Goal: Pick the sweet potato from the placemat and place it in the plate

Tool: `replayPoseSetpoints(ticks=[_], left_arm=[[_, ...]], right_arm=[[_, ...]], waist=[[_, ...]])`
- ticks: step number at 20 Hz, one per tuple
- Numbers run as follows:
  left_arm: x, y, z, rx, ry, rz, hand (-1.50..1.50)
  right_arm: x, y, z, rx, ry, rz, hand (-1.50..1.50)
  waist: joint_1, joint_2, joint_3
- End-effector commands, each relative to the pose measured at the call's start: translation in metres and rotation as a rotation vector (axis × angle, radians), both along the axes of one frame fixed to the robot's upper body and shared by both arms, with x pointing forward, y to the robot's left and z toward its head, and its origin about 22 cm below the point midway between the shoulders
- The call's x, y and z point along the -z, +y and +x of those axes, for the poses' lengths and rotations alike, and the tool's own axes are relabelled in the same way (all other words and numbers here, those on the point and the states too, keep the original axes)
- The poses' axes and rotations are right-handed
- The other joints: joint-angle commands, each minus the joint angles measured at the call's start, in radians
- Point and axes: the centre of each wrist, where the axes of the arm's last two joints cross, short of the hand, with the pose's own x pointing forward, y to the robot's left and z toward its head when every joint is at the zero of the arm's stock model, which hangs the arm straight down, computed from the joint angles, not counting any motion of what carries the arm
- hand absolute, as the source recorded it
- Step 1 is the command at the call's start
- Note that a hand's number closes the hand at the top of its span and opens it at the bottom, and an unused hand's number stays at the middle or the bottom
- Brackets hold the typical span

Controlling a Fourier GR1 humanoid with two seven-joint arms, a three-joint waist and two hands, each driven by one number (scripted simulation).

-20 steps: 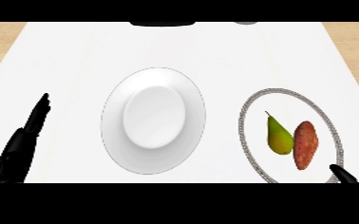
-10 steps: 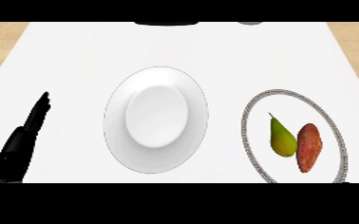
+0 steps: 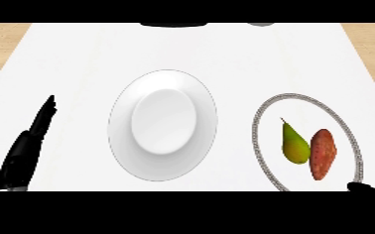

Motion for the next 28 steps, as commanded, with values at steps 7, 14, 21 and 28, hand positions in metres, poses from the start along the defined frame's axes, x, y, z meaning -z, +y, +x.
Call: replayPoseSetpoints(ticks=[7, 14, 21, 28], left_arm=[[0.015, -0.006, 0.000, -0.006, 0.008, -0.009, 0.00], [0.001, 0.019, -0.003, -0.020, -0.010, -0.009, 0.00], [0.002, -0.013, -0.017, -0.009, -0.004, 0.012, 0.00], [-0.004, -0.009, -0.003, -0.005, 0.007, -0.010, 0.00]], right_arm=[[0.019, -0.006, 0.042, -0.154, 0.205, -0.026, -1.50], [0.040, -0.011, 0.051, -0.229, 0.221, 0.016, -1.50], [0.079, -0.017, 0.042, -0.260, 0.251, 0.039, -1.50], [0.073, -0.008, 0.048, -0.257, 0.256, 0.043, -1.50]], waist=[[-0.003, -0.001, 0.000], [-0.002, -0.001, 0.000], [-0.004, -0.002, 0.001], [-0.007, -0.002, 0.000]])
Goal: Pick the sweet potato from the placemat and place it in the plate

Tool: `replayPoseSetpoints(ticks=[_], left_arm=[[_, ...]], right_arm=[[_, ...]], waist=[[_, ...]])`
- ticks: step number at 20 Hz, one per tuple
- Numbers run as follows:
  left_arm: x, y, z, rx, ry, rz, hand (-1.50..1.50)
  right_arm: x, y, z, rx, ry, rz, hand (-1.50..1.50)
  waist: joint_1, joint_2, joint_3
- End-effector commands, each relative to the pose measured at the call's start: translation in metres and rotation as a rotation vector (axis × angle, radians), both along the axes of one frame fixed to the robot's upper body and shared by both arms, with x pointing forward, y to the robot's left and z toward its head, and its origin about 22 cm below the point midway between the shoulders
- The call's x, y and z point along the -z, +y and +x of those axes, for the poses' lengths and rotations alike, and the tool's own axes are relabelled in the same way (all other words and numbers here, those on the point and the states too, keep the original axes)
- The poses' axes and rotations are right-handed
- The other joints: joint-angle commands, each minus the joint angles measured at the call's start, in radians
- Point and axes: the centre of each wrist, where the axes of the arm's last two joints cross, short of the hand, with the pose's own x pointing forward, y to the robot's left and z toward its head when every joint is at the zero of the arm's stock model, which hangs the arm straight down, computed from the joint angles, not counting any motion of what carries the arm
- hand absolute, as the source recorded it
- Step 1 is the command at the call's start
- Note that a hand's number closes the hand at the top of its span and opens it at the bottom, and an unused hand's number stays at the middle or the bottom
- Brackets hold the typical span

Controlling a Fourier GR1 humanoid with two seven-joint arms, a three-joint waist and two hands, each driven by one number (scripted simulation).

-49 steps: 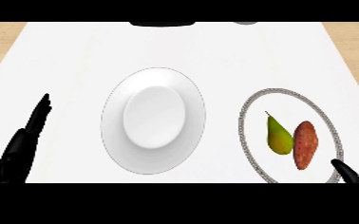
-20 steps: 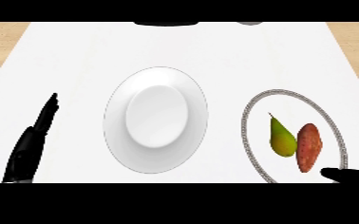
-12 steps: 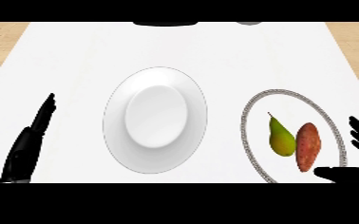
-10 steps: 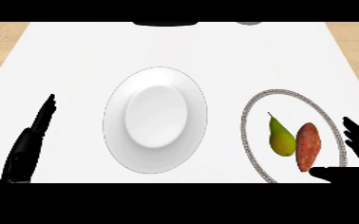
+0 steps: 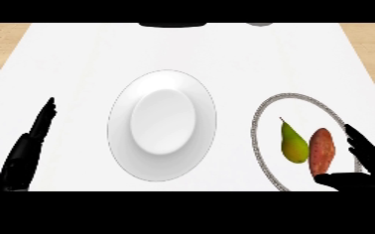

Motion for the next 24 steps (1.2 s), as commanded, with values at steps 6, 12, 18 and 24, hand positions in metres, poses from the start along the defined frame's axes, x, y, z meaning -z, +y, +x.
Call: replayPoseSetpoints(ticks=[6, 12, 18, 24], left_arm=[[-0.006, -0.009, 0.007, 0.003, -0.003, -0.001, 0.00], [0.001, -0.011, -0.001, 0.002, -0.006, -0.010, 0.00], [-0.011, -0.016, 0.017, 0.058, -0.012, -0.013, 0.00], [-0.017, -0.038, 0.033, 0.200, -0.050, -0.007, 0.00]], right_arm=[[0.036, 0.019, 0.009, -0.037, -0.009, 0.003, -1.50], [0.051, 0.008, 0.024, -0.004, -0.100, 0.001, 1.50], [-0.005, 0.034, 0.065, -0.356, -0.195, -0.217, 1.50], [-0.090, 0.056, 0.113, -0.886, -0.296, -0.582, 1.50]], waist=[[0.001, 0.000, 0.000], [0.004, 0.001, 0.000], [0.066, 0.012, 0.002], [0.226, 0.054, -0.002]])
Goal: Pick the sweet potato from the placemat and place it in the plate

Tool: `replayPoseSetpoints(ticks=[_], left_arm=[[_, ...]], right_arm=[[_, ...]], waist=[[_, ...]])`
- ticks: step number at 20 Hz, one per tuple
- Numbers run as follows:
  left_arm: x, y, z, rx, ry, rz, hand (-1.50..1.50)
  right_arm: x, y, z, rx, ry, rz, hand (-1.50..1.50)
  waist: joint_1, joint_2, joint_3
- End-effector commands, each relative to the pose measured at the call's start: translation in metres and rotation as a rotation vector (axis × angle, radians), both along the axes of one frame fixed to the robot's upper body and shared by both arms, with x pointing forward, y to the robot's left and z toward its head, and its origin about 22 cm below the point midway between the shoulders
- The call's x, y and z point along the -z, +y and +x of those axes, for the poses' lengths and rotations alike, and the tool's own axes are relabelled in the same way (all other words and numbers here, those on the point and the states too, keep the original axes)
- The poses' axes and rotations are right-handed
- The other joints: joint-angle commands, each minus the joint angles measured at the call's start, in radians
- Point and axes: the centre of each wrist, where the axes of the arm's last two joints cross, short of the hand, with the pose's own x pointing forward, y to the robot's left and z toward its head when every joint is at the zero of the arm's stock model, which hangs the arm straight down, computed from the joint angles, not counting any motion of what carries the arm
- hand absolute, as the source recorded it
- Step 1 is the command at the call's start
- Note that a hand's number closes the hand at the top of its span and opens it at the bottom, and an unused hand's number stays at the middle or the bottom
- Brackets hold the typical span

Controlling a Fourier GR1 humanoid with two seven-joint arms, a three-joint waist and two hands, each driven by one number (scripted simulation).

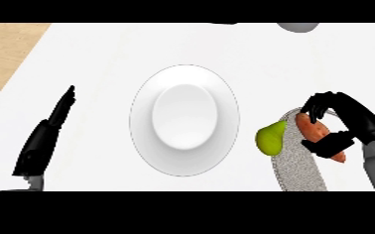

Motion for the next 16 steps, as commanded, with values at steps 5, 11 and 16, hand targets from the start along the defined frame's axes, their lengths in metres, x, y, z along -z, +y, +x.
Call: replayPoseSetpoints(ticks=[5, 11, 16], left_arm=[[-0.002, -0.025, 0.015, 0.060, -0.023, -0.003, 0.00], [0.002, -0.008, 0.016, -0.006, 0.005, -0.002, 0.00], [0.001, 0.009, 0.011, -0.037, 0.008, 0.006, 0.00]], right_arm=[[-0.064, 0.018, 0.063, -0.352, -0.247, -0.275, 1.50], [-0.074, 0.023, 0.100, -0.451, -0.505, -0.203, 1.50], [-0.100, 0.026, 0.124, -0.581, -0.716, -0.018, 1.50]], waist=[[0.031, 0.019, 0.010], [-0.034, 0.005, 0.008], [-0.062, -0.004, 0.008]])
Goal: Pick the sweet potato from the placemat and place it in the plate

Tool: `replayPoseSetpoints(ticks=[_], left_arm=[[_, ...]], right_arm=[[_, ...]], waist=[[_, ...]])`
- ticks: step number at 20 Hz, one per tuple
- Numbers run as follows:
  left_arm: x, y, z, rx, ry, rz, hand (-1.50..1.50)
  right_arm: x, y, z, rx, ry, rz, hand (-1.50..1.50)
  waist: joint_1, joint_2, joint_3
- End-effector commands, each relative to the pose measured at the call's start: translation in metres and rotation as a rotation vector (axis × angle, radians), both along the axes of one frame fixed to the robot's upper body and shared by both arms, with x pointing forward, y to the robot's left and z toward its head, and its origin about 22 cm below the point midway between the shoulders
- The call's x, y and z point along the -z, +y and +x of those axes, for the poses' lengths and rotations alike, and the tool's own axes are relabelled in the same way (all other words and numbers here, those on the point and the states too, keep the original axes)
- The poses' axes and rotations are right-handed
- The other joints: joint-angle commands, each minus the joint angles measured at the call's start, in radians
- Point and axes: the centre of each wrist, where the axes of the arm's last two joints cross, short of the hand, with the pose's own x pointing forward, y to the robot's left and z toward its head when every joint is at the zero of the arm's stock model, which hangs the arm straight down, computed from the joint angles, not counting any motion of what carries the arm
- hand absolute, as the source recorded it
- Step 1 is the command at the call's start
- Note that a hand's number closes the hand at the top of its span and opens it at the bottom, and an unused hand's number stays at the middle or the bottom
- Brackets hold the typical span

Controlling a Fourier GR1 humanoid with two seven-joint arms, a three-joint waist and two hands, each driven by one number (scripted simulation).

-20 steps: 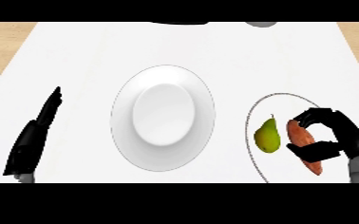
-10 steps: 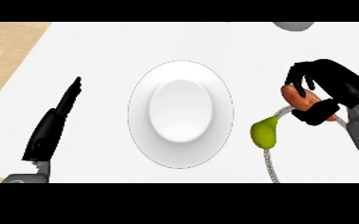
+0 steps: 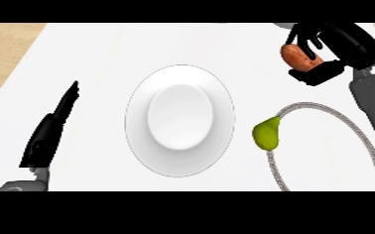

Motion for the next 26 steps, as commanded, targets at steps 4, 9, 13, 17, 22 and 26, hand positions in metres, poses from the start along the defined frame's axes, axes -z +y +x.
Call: replayPoseSetpoints(ticks=[4, 9, 13, 17, 22, 26], left_arm=[[-0.005, 0.016, -0.007, -0.046, 0.022, -0.003, 0.00], [0.019, 0.001, -0.017, -0.086, 0.029, -0.001, 0.00], [0.019, 0.020, -0.036, -0.103, 0.041, 0.008, 0.00], [0.016, 0.022, -0.021, -0.122, 0.033, 0.003, 0.00], [0.015, 0.038, -0.039, -0.122, 0.053, 0.009, 0.00], [0.009, 0.017, -0.026, -0.127, 0.044, -0.014, 0.00]], right_arm=[[-0.023, 0.021, 0.034, -0.343, -0.080, 0.194, 1.50], [-0.042, 0.075, 0.051, -0.502, -0.025, 0.208, 1.50], [-0.017, 0.113, 0.042, -0.574, 0.031, 0.229, 1.50], [-0.037, 0.151, 0.028, -0.618, 0.091, 0.247, 1.50], [-0.027, 0.224, 0.010, -0.601, 0.161, 0.209, 1.50], [-0.019, 0.256, -0.007, -0.608, 0.219, 0.104, 1.50]], waist=[[-0.057, -0.019, -0.002], [-0.092, -0.029, -0.004], [-0.110, -0.035, -0.004], [-0.128, -0.038, -0.005], [-0.117, -0.037, -0.005], [-0.121, -0.037, -0.004]])
